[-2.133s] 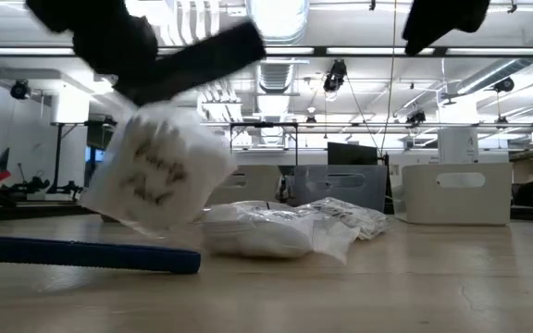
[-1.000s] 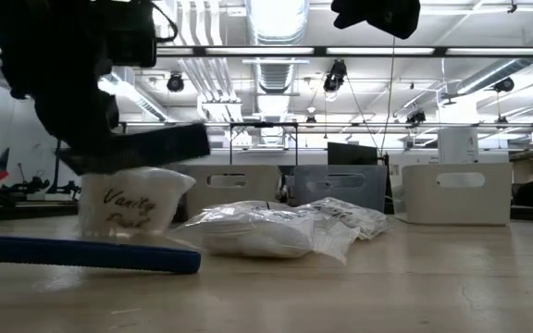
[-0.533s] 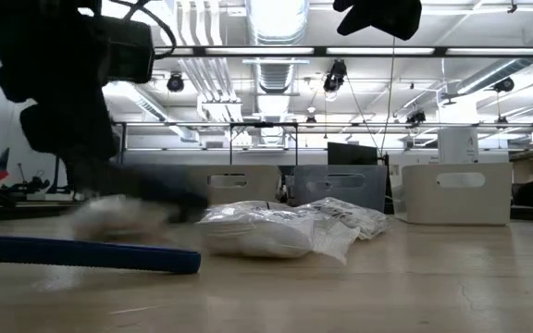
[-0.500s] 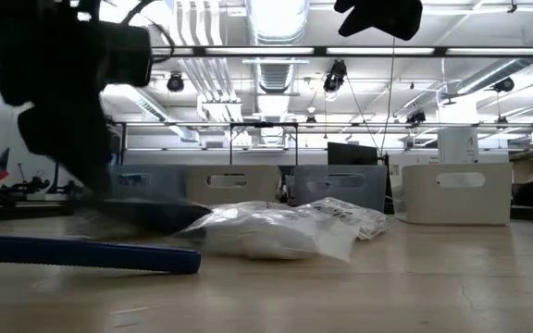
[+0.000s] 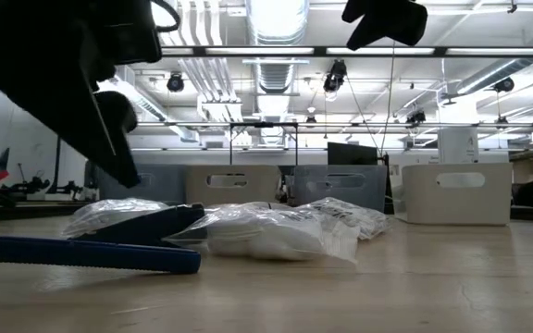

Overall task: Pick & Place Travel size toiletries
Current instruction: Put the blue shave cream into the white bin

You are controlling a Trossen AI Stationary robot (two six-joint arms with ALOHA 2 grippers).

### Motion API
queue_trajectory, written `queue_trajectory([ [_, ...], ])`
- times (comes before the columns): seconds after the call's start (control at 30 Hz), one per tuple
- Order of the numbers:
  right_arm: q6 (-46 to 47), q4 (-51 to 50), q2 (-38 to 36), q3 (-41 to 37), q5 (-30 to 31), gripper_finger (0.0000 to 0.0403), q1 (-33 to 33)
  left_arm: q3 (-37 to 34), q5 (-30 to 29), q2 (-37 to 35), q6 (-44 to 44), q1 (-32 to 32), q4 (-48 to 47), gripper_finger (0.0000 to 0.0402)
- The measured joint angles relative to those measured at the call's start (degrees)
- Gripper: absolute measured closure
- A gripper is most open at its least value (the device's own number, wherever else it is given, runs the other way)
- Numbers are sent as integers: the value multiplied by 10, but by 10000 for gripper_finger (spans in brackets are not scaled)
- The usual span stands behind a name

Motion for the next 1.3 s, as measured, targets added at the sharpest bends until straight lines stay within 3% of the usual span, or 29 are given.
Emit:
queue_trajectory([
  [0.53, 21, 0, 1, -25, -1, 188, 0, 77, -21, 152, 20, -1, -5, 104],
  [1.03, 46, 2, 1, -24, -22, 213, 0, 77, -40, 152, 42, -2, -12, 267],
  [1.3, 67, 3, -1, 1, -32, 238, 0, 77, -70, 129, 76, 6, -24, 290],
])
